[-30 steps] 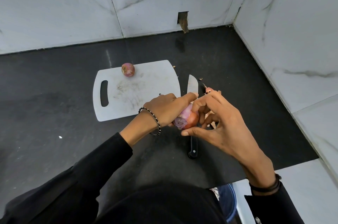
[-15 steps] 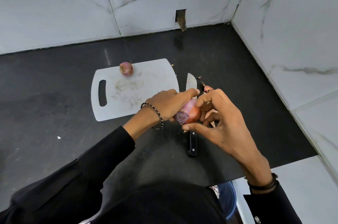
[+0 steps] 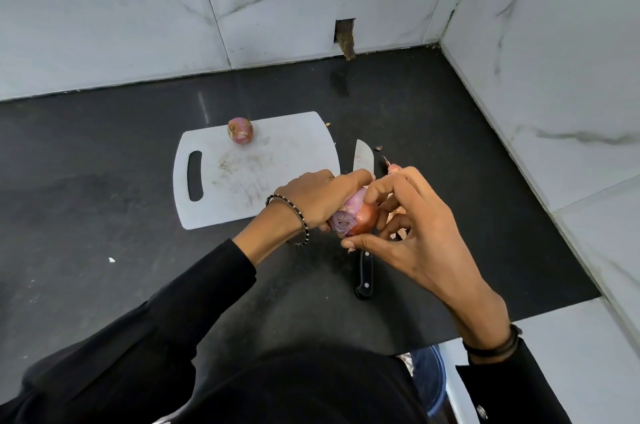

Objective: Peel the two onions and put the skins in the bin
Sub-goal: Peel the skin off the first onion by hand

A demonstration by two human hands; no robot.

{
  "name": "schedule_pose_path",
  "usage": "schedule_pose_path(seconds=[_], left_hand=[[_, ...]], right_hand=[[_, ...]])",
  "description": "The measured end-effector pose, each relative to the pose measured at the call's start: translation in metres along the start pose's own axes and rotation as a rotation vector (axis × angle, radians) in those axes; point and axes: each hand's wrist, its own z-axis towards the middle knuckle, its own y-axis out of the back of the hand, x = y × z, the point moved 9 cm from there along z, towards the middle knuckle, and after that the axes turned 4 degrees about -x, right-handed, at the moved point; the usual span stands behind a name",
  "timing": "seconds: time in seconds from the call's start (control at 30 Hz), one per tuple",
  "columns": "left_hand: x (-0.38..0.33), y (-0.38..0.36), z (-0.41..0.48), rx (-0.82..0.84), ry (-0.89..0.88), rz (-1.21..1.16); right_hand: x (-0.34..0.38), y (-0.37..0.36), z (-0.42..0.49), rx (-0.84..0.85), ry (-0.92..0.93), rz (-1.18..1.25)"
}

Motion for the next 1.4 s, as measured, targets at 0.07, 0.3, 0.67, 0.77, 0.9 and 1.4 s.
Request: schedule_pose_path(seconds=[0.07,0.3,0.67,0.77,0.9,1.4], left_hand=[[0.000,0.001,-0.001,0.005,0.004,0.002],[-0.001,-0.002,-0.002,0.032,-0.018,0.066],[0.009,-0.010,0.006,0.041,0.042,-0.195],[0.013,-0.014,0.005,0.065,0.067,-0.290],[0.025,-0.024,0.008,0.129,0.222,-0.427],[0.044,-0.060,0.004,0.243,0.402,-0.600]], right_hand=[[-0.001,-0.001,0.001,0.006,-0.006,-0.008],[0.000,-0.002,0.003,0.033,-0.003,0.033],[-0.006,0.002,0.001,0.025,-0.015,-0.015],[-0.003,0.007,0.000,0.042,0.047,-0.024],[-0.002,0.009,-0.003,0.058,0.127,-0.093],[-0.020,0.008,-0.011,0.203,0.064,-0.073]])
